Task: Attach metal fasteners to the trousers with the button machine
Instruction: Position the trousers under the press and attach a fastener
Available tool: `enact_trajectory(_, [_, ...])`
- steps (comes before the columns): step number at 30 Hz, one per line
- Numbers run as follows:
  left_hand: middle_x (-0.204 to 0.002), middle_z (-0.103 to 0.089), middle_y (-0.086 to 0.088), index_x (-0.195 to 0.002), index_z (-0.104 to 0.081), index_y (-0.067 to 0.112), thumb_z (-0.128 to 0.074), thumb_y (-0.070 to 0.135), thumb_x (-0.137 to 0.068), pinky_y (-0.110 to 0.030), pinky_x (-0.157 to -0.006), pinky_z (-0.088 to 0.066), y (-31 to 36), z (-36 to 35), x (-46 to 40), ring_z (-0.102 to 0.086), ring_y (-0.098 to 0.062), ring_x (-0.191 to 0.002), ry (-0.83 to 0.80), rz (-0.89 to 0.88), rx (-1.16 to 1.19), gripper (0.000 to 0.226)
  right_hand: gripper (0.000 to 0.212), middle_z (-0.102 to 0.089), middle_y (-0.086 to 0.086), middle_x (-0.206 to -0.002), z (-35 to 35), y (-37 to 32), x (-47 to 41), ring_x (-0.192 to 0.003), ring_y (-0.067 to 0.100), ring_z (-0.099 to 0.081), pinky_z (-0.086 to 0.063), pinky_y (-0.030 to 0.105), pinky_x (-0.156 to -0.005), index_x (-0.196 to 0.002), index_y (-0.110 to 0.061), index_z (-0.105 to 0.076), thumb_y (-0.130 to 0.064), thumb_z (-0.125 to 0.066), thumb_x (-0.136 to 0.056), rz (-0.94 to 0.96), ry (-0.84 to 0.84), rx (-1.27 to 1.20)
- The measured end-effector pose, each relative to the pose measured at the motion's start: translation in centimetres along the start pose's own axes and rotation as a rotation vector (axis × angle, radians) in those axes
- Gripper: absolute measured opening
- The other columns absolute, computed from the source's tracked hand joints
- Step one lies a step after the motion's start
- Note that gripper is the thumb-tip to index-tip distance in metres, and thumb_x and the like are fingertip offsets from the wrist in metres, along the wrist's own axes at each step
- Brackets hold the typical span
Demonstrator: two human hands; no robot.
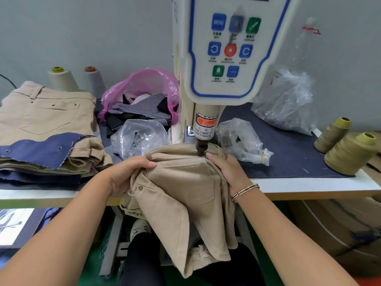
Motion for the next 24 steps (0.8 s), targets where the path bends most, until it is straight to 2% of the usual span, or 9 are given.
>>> enact_trajectory(3, [-0.098, -0.073, -0.012, -0.095, -0.077, 0.015, -0.073, 0.027, -0.059, -0.03, -0.066, -0.058, -0.02, 0.04, 0.0, -0.072, -0.023, -0.084, -0.019, -0.01, 0.012, 0.039, 0.019, -0.071, 0.013, -0.105, 0.12, 0.02, -0.25, -0.1, 0.025, -0.065, -0.051, 0.036, -0.091, -0.106, -0.01, -0.067, -0.012, -0.063, -0.088, 0.004, 0.015, 0.037])
enact_trajectory(10, [-0.104, -0.072, -0.013, -0.098, -0.076, 0.016, -0.076, 0.031, -0.056, -0.033, -0.076, -0.059, -0.02, 0.32, -0.12, -0.07, -0.024, -0.088, -0.001, -0.015, 0.001, 0.045, 0.02, -0.07, 0.013, -0.106, 0.26, 0.07, -0.39, -0.102, 0.026, -0.065, -0.051, 0.036, -0.092, -0.107, -0.011, -0.067, -0.013, -0.064, -0.088, -0.002, 0.022, 0.062])
enact_trajectory(15, [-0.1, -0.072, -0.014, -0.093, -0.077, 0.014, -0.071, 0.024, -0.065, -0.033, -0.071, -0.059, -0.02, 0.38, -0.17, -0.071, -0.024, -0.085, 0.013, -0.021, 0.008, 0.031, 0.022, -0.071, 0.012, -0.103, 0.24, 0.1, -0.49, -0.095, 0.022, -0.067, -0.054, 0.031, -0.085, -0.11, -0.008, -0.066, -0.012, -0.062, -0.088, -0.002, 0.015, 0.048])
enact_trajectory(18, [-0.097, -0.073, -0.013, -0.093, -0.077, 0.014, -0.063, 0.022, -0.07, -0.029, -0.066, -0.058, 0.07, 0.21, -0.17, -0.072, -0.023, -0.083, 0.0, -0.037, 0.011, 0.028, 0.028, -0.07, 0.014, -0.107, 0.34, 0.17, -0.47, -0.102, 0.026, -0.066, -0.052, 0.035, -0.09, -0.115, -0.006, -0.064, -0.013, -0.064, -0.088, -0.017, 0.017, 0.059])
enact_trajectory(24, [-0.099, -0.071, -0.02, -0.092, -0.075, 0.006, -0.072, 0.019, -0.064, -0.032, -0.067, -0.058, 0.11, -0.21, -0.04, -0.071, -0.026, -0.083, -0.035, -0.028, -0.044, 0.032, 0.031, -0.07, 0.011, -0.108, 0.31, 0.03, 0.25, -0.105, 0.026, -0.064, -0.049, 0.039, -0.096, -0.116, -0.01, -0.064, -0.016, -0.065, -0.086, -0.023, 0.013, 0.108])
Point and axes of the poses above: each hand's wrist, its own x-axis away from the middle knuckle, its own z-axis out of the back of the hand, y = z × x, the point moved 5 cm from there along -x, towards the middle knuckle
